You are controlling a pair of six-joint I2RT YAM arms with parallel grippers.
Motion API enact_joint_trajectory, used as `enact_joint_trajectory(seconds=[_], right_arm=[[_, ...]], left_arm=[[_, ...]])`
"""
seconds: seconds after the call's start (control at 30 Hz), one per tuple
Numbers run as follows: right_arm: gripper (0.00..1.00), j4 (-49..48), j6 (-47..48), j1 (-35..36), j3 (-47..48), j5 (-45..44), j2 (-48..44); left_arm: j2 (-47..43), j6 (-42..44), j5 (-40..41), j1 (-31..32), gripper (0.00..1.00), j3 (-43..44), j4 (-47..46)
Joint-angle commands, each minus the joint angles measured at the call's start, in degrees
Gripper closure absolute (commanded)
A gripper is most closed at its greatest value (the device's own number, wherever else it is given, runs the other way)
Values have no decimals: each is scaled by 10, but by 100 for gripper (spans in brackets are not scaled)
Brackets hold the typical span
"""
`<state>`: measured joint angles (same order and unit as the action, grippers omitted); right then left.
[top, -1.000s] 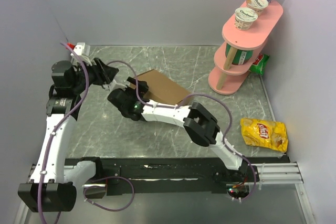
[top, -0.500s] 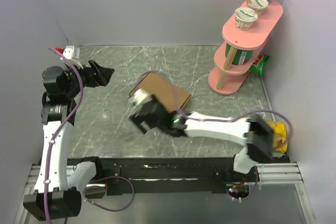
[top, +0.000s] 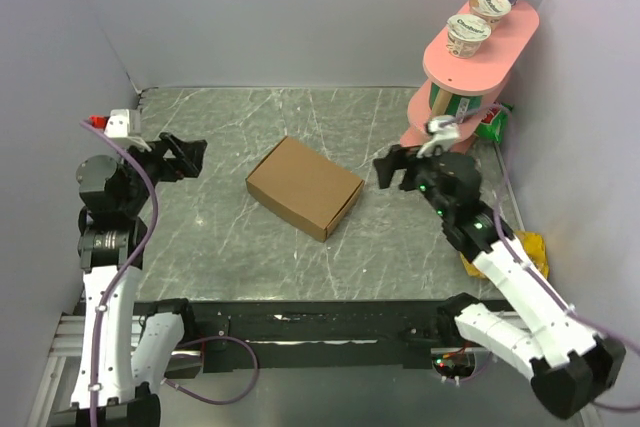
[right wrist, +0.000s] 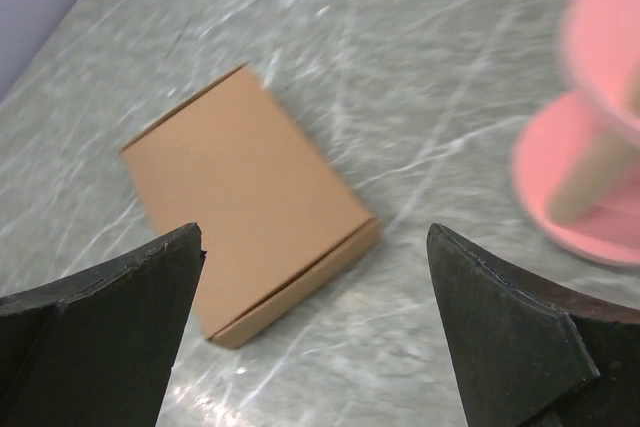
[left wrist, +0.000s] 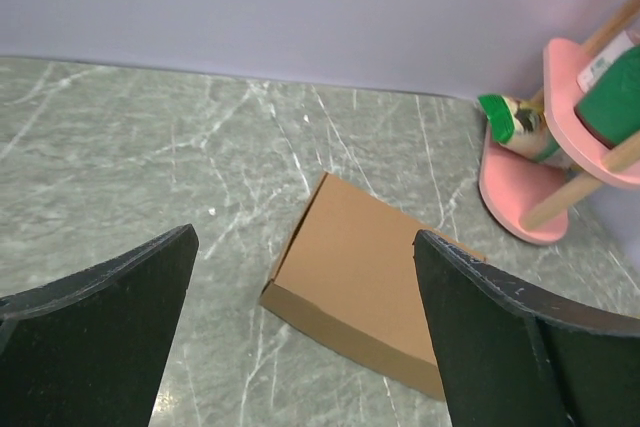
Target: Fold the paper box
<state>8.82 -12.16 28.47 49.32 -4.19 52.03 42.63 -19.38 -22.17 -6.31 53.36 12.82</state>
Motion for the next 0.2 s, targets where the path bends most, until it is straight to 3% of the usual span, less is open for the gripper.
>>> enact_joint_trajectory(seconds=[0.0, 0.17], right_arm=[[0, 10, 3, -67, -12, 51, -61], [0, 31, 15, -104, -17, 52, -97]], left_arm=[[-19, -7, 36, -3, 4, 10, 5], [-7, -10, 39, -2, 4, 19, 21]])
